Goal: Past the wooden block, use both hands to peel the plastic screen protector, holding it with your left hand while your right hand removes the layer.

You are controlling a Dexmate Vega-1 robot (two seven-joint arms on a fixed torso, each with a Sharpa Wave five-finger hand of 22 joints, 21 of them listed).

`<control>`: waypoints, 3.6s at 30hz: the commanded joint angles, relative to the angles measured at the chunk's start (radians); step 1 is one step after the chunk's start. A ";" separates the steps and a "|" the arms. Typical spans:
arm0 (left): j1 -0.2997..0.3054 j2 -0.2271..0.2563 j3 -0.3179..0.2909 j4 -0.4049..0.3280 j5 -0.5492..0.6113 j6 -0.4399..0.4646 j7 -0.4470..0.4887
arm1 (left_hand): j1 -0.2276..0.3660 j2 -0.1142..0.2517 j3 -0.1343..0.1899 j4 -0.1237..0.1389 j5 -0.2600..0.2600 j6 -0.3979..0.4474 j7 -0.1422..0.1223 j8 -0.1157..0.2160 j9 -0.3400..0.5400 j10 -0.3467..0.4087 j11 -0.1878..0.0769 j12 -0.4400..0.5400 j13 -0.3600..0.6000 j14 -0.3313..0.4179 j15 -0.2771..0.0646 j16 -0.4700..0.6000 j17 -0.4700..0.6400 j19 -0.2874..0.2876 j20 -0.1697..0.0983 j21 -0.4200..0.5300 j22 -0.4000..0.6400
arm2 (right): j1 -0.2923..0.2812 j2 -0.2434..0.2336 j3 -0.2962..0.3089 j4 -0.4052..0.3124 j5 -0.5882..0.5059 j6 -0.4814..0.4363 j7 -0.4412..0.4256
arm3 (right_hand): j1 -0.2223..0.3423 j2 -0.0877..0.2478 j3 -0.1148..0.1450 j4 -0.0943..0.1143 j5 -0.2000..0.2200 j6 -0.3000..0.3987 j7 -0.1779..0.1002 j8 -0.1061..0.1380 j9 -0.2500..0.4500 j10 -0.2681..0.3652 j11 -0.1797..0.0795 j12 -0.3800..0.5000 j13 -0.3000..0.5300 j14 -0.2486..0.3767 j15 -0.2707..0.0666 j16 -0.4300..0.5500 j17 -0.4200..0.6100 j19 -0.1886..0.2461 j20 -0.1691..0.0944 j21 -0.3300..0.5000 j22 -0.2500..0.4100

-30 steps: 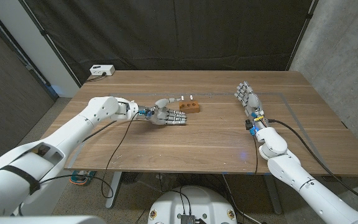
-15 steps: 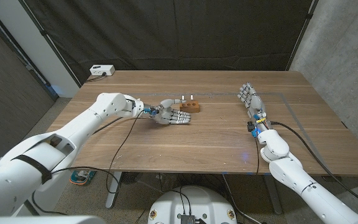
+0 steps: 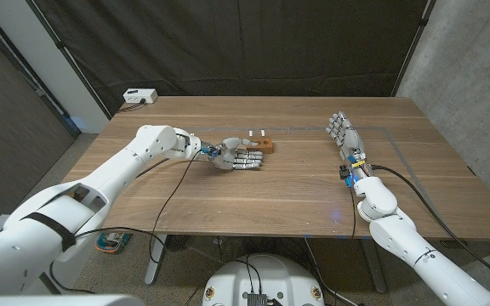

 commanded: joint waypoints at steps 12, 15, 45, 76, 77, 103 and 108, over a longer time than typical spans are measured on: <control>0.074 0.011 -0.034 -0.169 -0.005 0.015 0.307 | 0.054 0.062 0.090 0.011 -0.009 0.247 -0.046 0.042 -0.001 0.248 -0.065 -0.019 0.003 0.196 -0.083 -0.002 -0.006 0.017 -0.013 0.033 0.010 | 0.013 -0.006 -0.001 -0.015 0.000 -0.031 -0.003 | -0.003 0.001 -0.005 -0.002 0.002 0.008 -0.004 0.002 0.005 0.006 -0.001 0.003 0.001 0.011 0.000 0.000 0.002 0.007 0.002 -0.004 0.005; 0.065 0.028 -0.004 -0.187 0.030 -0.003 0.287 | 0.054 0.062 0.092 0.012 -0.009 0.251 -0.047 0.042 -0.001 0.252 -0.064 -0.022 0.004 0.196 -0.084 -0.005 -0.006 0.011 -0.015 0.032 0.010 | 0.011 -0.009 -0.001 -0.019 0.000 -0.034 -0.003 | -0.002 0.002 -0.004 -0.002 0.002 0.008 -0.004 0.002 0.005 0.007 -0.002 0.004 0.001 0.011 0.001 0.000 0.002 0.007 0.002 -0.005 0.005; 0.078 0.081 0.067 -0.223 0.224 -0.412 -0.016 | 0.047 0.066 0.102 0.031 -0.009 0.295 -0.083 0.039 0.002 0.280 -0.070 -0.036 0.032 0.199 -0.105 -0.027 0.010 -0.044 -0.050 0.039 0.017 | 0.025 -0.029 -0.003 -0.037 -0.023 -0.039 0.007 | 0.015 0.009 0.005 -0.012 0.004 0.020 0.001 0.005 0.005 0.013 -0.004 0.005 0.001 0.013 -0.002 0.000 0.001 0.009 0.001 -0.009 0.005; 0.057 0.181 0.117 -0.303 0.629 -0.673 0.061 | 0.046 0.061 0.108 0.037 -0.010 0.298 -0.083 0.027 0.003 0.276 -0.065 -0.053 0.045 0.183 -0.105 -0.039 0.020 -0.090 -0.059 0.047 0.020 | 0.016 -0.158 0.012 -0.245 -0.150 -0.242 -0.068 | 0.119 0.029 0.053 -0.069 0.001 0.168 -0.024 0.024 0.008 0.180 0.014 0.044 0.003 0.236 0.031 0.031 0.003 0.097 0.065 0.007 0.009; 0.054 0.180 0.119 -0.295 0.646 -0.695 0.059 | 0.045 0.062 0.108 0.038 -0.010 0.297 -0.083 0.026 0.003 0.275 -0.064 -0.054 0.046 0.182 -0.105 -0.039 0.020 -0.094 -0.058 0.046 0.020 | 0.018 -0.167 0.012 -0.252 -0.154 -0.251 -0.064 | 0.120 0.029 0.054 -0.069 0.001 0.169 -0.023 0.024 0.008 0.181 0.014 0.044 0.003 0.241 0.032 0.032 0.003 0.098 0.065 0.007 0.009; 0.012 0.175 0.108 -0.219 0.860 -0.920 0.012 | 0.040 0.108 0.109 0.090 0.007 0.257 -0.081 0.030 0.040 0.228 -0.073 -0.070 0.087 0.169 -0.105 -0.028 0.077 -0.220 -0.036 0.049 0.030 | 0.096 -0.179 -0.018 -0.248 -0.225 -0.262 -0.032 | 0.275 0.021 0.121 -0.115 0.011 0.299 -0.019 0.041 0.011 0.313 0.003 0.067 0.007 0.385 -0.036 0.032 0.006 0.158 0.051 0.032 0.020; 0.006 0.165 0.106 -0.196 0.875 -0.951 0.007 | 0.041 0.104 0.105 0.097 0.012 0.257 -0.088 0.040 0.049 0.222 -0.064 -0.065 0.098 0.159 -0.107 -0.030 0.087 -0.234 -0.034 0.051 0.031 | 0.112 -0.177 -0.028 -0.255 -0.256 -0.295 -0.052 | 0.288 0.007 0.120 -0.108 0.002 0.323 -0.024 0.042 0.012 0.349 -0.005 0.074 0.008 0.422 -0.064 0.037 0.010 0.180 0.045 0.045 0.024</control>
